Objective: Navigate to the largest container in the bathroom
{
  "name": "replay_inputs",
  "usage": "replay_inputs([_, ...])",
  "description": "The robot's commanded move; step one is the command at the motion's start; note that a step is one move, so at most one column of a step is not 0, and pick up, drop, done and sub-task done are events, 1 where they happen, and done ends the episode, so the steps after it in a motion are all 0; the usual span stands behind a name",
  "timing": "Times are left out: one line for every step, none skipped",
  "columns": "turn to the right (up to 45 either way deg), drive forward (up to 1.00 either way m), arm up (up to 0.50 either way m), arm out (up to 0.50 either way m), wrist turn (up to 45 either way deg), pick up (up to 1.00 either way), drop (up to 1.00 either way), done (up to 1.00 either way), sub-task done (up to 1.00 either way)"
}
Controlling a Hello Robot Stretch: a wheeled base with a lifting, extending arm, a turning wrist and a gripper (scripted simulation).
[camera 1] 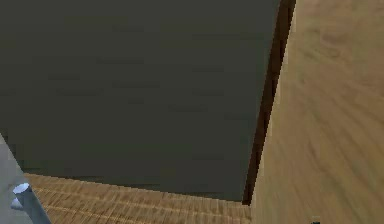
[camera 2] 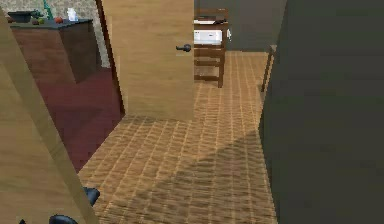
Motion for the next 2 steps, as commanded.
replay_inputs([0.0, 0.3, 0.0, 0.0, 0.0, 0.0, 0.0, 0.0, 0.0])
replay_inputs([-33.0, 0.0, 0.0, 0.0, 0.0, 0.0, 0.0, 0.0, 0.0])
